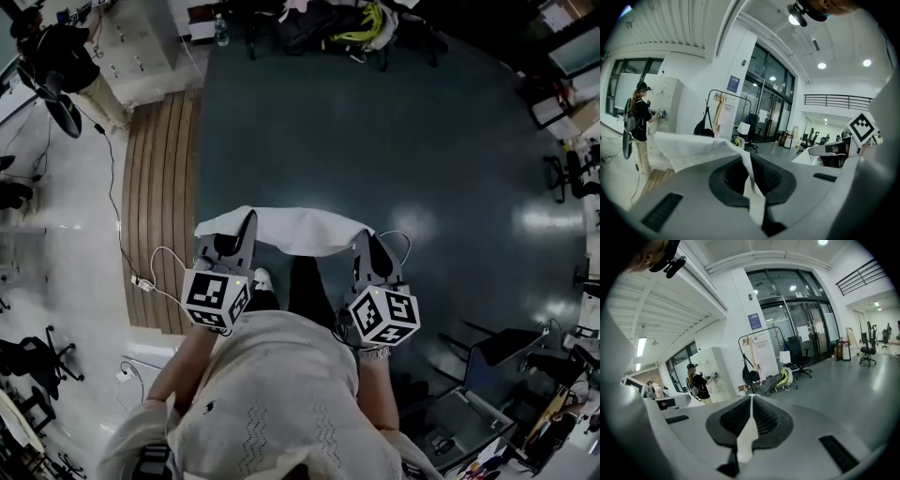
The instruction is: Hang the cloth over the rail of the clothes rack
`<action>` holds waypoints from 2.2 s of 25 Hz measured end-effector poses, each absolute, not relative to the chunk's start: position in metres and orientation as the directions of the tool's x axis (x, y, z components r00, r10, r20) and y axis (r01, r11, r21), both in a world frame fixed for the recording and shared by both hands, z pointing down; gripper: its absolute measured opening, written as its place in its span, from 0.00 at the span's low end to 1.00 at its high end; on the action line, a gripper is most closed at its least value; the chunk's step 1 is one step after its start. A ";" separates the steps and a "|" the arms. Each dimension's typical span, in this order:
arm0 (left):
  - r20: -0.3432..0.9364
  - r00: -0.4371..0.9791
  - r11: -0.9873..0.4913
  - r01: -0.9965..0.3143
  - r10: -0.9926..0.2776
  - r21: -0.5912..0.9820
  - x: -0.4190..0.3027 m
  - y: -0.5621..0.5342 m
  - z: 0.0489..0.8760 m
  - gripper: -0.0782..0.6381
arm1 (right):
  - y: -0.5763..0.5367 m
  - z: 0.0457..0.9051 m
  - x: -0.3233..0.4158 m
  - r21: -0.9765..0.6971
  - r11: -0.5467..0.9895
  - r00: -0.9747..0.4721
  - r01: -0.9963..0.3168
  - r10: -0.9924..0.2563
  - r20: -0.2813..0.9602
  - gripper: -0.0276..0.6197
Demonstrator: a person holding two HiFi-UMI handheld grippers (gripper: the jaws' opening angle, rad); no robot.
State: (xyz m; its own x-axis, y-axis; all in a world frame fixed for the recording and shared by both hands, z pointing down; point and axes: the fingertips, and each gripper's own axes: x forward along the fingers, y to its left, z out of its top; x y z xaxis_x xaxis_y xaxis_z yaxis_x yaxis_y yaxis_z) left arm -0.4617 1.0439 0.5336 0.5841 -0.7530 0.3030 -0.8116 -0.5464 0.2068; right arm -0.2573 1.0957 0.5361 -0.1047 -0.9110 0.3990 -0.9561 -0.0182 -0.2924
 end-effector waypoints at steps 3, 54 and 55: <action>0.316 0.558 -0.521 -0.830 -0.768 0.199 -0.455 1.024 0.535 0.13 | 1.071 0.540 -0.243 -0.300 0.001 -0.127 -0.954 -0.907 0.401 0.08; 0.316 0.582 -0.547 -0.813 -0.749 0.199 -0.360 0.575 0.545 0.13 | 0.639 0.554 -0.162 -0.370 -0.027 -0.154 -0.929 -0.880 0.450 0.08; 0.315 0.576 -0.541 -0.817 -0.754 0.200 -0.366 0.568 0.545 0.13 | 0.633 0.554 -0.165 -0.371 -0.027 -0.154 -0.928 -0.880 0.449 0.08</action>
State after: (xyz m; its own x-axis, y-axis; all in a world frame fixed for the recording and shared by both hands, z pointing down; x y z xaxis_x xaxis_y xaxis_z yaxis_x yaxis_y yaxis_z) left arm -0.3657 0.5678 0.5447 0.5764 -0.7541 0.3147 -0.8169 -0.5408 0.2004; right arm -0.1649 0.6330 0.5539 -0.1539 -0.8801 0.4492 -0.9284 -0.0268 -0.3706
